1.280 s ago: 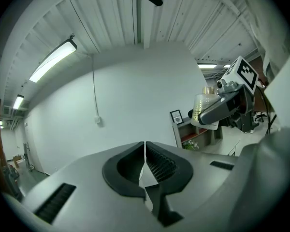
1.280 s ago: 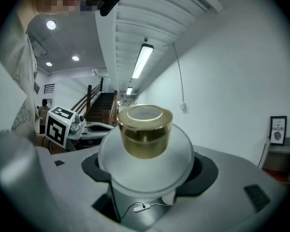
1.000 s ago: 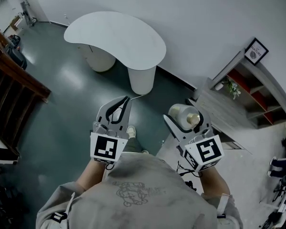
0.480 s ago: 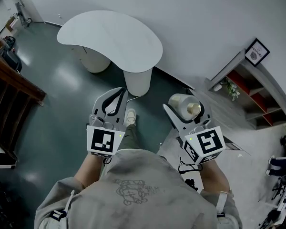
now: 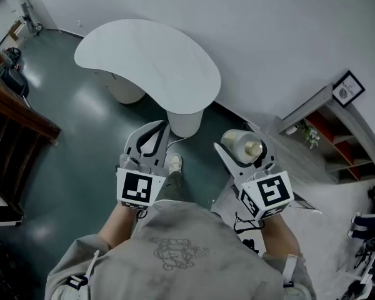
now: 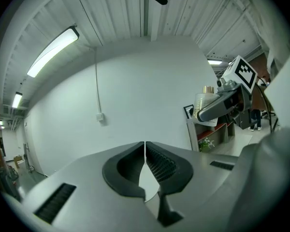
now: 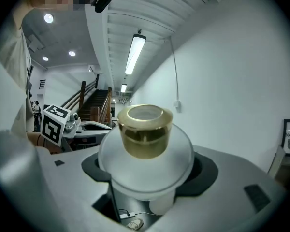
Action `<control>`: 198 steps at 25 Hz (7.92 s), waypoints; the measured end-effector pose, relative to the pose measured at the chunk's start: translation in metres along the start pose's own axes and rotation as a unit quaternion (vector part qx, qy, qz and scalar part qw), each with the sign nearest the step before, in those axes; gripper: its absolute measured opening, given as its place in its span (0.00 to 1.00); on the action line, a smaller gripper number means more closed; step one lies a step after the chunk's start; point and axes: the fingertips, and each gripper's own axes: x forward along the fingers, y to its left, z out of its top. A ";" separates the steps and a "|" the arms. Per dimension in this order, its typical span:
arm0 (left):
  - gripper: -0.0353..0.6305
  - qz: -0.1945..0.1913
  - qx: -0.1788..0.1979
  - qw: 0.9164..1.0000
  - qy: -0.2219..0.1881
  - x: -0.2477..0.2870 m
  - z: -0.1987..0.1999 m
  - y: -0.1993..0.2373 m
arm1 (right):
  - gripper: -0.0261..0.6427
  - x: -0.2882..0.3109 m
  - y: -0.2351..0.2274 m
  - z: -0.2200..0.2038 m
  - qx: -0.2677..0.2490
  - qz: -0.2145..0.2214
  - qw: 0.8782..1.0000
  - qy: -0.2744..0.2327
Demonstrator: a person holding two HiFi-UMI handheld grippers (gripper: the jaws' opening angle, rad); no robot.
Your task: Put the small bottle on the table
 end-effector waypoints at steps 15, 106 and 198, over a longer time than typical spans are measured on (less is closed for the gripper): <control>0.09 -0.013 -0.008 1.000 0.009 0.134 -0.012 0.143 | 0.56 0.178 -0.066 0.048 -0.004 -0.007 1.000 0.022; 0.09 0.139 -0.133 0.971 0.142 0.513 -0.295 0.301 | 0.56 0.756 -0.312 -0.237 -0.085 0.133 0.960 0.232; 0.09 0.061 -0.088 0.993 0.045 0.307 -0.040 0.219 | 0.09 0.389 -0.163 0.055 -0.019 0.197 0.980 0.011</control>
